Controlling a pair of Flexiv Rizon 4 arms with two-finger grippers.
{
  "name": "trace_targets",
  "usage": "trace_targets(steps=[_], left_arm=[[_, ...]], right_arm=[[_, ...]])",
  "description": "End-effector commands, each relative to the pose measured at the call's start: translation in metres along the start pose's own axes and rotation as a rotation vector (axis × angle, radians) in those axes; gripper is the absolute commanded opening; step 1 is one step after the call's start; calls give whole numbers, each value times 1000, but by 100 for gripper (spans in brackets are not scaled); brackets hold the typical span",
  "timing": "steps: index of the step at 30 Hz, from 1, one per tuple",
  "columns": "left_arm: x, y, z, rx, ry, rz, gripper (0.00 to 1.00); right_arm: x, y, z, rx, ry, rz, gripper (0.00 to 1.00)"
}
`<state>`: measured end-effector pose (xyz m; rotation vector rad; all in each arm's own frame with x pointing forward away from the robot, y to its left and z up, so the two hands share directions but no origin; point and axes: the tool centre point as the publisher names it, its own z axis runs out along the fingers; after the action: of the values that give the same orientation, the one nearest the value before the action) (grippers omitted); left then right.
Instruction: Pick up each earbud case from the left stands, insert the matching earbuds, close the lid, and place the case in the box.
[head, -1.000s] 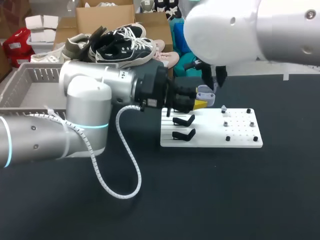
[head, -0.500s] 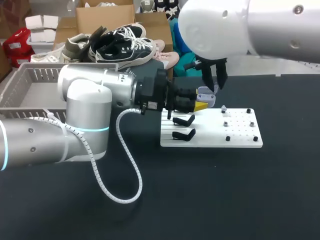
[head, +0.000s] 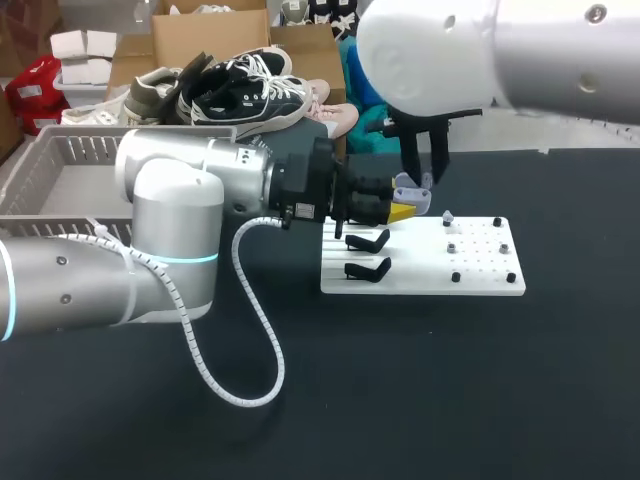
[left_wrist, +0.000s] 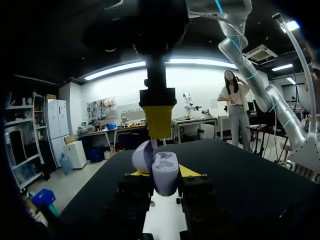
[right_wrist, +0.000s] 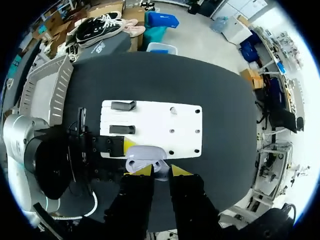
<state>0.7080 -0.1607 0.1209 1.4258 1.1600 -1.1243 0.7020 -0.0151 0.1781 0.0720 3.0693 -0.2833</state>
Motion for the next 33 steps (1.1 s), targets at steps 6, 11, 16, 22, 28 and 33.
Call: trace_targets(steps=[6, 11, 16, 22, 28, 33], left_arm=[[0, -1, 0, -4, 0, 1, 0], [0, -1, 0, -4, 0, 1, 0], [0, -1, 0, -4, 0, 1, 0], [0, -1, 0, -4, 0, 1, 0], [0, -1, 0, -4, 0, 1, 0], [0, -1, 0, -4, 0, 1, 0]], right_arm=[[4, 0, 1, 7, -10, 101, 0], [4, 0, 1, 7, -10, 101, 0], [4, 0, 1, 7, -10, 101, 0], [9, 5, 1, -19, -32, 88, 0], [10, 8, 6, -5, -33, 84, 0], [9, 8, 8, -4, -31, 92, 0]])
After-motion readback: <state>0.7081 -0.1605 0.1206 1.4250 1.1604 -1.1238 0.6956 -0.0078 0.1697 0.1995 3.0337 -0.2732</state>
